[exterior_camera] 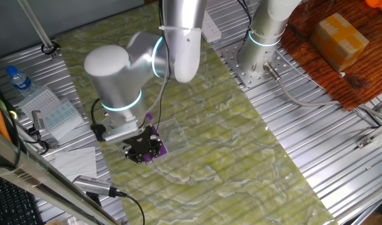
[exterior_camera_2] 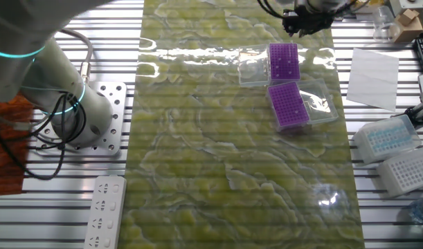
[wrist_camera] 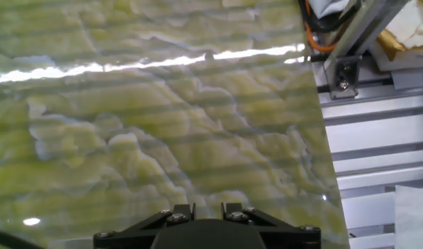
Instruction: Transfer all small pipette tips from one holder to another
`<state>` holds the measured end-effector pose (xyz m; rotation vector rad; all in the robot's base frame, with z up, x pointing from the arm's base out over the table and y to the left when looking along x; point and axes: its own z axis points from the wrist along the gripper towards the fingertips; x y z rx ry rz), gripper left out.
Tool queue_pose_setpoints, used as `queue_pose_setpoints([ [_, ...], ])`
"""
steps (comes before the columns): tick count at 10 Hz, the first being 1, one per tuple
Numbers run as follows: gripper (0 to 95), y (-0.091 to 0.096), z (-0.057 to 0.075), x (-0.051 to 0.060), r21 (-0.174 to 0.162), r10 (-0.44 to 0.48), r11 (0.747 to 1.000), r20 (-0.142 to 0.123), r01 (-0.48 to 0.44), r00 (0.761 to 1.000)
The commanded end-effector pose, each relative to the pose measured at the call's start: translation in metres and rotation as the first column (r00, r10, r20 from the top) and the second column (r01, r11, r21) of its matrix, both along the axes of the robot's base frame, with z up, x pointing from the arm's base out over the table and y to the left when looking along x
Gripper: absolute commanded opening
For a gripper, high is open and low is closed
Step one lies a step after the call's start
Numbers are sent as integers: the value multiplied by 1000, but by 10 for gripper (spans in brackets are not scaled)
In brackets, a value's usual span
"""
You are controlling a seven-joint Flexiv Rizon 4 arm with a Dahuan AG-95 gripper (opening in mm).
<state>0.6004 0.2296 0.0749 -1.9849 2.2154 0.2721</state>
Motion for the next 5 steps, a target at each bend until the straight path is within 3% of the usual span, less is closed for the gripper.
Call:
queue_pose_setpoints([
  [1, 190, -1, 0, -2, -25, -7, 1000, -2, 7, 1000],
  [5, 190, -3, 2, -6, -64, -89, 994, -15, 88, 996],
])
